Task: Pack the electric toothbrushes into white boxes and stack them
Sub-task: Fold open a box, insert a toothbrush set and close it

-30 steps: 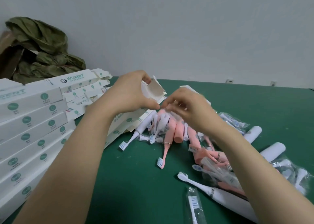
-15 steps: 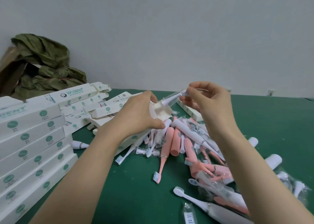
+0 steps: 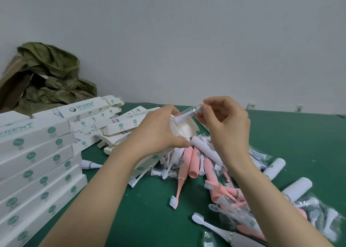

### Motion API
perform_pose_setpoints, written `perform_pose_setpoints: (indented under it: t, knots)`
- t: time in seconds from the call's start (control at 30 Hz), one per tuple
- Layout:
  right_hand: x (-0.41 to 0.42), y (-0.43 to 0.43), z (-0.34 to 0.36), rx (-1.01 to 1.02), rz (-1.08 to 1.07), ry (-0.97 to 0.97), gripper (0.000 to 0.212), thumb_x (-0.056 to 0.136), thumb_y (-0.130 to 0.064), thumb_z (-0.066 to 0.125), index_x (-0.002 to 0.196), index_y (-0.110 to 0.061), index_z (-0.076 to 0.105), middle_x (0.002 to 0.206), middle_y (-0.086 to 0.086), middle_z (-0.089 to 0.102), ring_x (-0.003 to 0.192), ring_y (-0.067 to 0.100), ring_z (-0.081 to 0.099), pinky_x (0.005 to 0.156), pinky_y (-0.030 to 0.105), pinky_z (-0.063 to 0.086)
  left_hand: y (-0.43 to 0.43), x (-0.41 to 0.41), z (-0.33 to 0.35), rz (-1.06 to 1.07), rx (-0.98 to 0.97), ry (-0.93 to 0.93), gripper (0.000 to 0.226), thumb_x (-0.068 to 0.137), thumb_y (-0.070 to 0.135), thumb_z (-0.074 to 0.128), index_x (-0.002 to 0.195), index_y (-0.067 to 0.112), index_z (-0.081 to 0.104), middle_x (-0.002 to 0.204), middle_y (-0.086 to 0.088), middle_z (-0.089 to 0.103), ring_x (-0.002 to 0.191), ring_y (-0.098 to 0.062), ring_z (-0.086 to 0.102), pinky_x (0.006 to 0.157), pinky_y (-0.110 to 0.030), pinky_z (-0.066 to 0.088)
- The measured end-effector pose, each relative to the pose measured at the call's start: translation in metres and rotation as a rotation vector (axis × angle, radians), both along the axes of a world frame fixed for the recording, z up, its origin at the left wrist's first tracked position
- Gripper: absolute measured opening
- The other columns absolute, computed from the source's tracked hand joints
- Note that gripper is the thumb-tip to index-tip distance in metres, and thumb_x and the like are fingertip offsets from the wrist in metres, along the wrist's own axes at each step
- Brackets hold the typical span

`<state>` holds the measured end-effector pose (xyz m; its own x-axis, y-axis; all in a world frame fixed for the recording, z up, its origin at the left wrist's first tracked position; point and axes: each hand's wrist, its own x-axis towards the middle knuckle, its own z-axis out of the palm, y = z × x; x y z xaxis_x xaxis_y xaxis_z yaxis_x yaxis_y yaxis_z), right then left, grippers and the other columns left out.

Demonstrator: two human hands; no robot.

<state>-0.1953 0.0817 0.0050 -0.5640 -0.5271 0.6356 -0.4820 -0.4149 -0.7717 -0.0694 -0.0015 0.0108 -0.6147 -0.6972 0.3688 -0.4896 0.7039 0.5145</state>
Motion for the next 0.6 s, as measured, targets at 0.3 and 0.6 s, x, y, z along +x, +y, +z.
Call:
perform_pose_setpoints:
  t: [0.3, 0.6]
  knots:
    - [-0.005, 0.003, 0.009, 0.074, -0.042, 0.175, 0.009, 0.087, -0.007, 0.064, 0.082, -0.014, 0.063, 0.075, -0.007, 0.069, 0.070, 0.007, 0.069, 0.073, 0.035, 0.058, 0.004, 0.001, 0.005, -0.013, 0.006, 0.034, 0.059, 0.056, 0.043, 0.082, 0.105, 0.033, 0.049, 0.098, 0.014, 0.057, 0.082, 0.004, 0.051, 0.058, -0.016, 0.036]
    - [0.000, 0.004, 0.009, 0.173, -0.041, 0.595, 0.007, 0.085, -0.009, 0.066, 0.085, -0.015, 0.071, 0.078, -0.015, 0.066, 0.075, 0.004, 0.054, 0.066, 0.013, 0.039, 0.009, 0.001, 0.010, -0.061, 0.021, 0.072, 0.057, 0.055, 0.041, 0.080, 0.104, 0.037, 0.051, 0.091, 0.019, 0.057, 0.083, 0.004, 0.052, 0.058, -0.012, 0.036]
